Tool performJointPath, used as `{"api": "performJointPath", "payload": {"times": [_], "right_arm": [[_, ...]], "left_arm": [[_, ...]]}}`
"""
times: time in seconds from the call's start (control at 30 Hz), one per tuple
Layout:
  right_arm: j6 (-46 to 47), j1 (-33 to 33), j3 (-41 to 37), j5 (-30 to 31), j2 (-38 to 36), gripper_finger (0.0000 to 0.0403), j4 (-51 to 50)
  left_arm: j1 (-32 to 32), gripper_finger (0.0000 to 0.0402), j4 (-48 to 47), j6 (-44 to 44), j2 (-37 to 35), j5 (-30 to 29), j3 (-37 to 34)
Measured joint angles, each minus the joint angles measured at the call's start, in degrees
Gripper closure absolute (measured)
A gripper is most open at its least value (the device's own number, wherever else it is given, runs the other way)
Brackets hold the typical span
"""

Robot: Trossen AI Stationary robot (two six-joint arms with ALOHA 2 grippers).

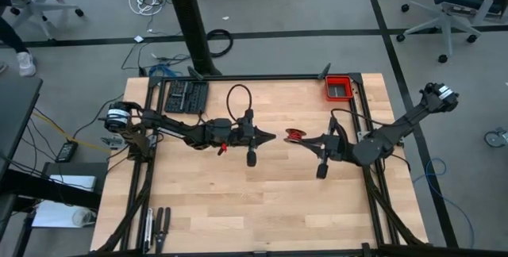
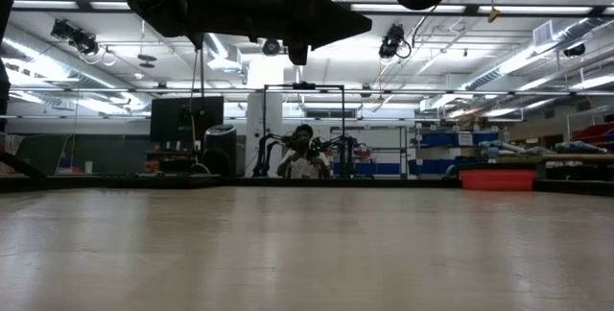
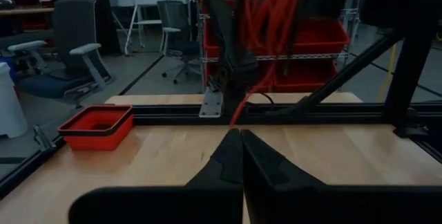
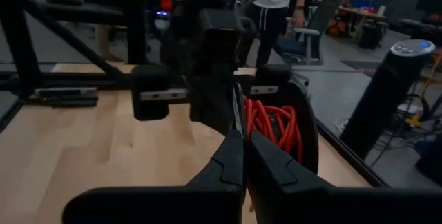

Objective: Coil cords
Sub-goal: Coil the red wire on the black spool

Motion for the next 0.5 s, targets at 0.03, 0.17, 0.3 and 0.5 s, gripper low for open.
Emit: {"api": "performJointPath", "payload": {"times": [0.03,0.17,0.3,0.5], "right_arm": [[0.35,0.02,0.0,0.29,-0.25,0.0399,-0.15],[0.35,0.02,0.0,0.32,-0.42,0.0399,1.26],[0.4,-0.23,0.0,-0.63,-0.4,0.0399,1.51],[1.89,0.04,-0.01,-2.26,-0.4,0.0399,1.28]], "left_arm": [[-0.01,0.0401,-0.01,-0.02,0.0,0.09,0.0],[-0.01,0.0401,0.39,-0.4,0.0,2.75,0.0],[0.0,0.0401,1.83,-2.49,0.0,2.73,0.0],[0.06,0.0378,4.53,-4.77,-0.07,4.7,0.0]]}}
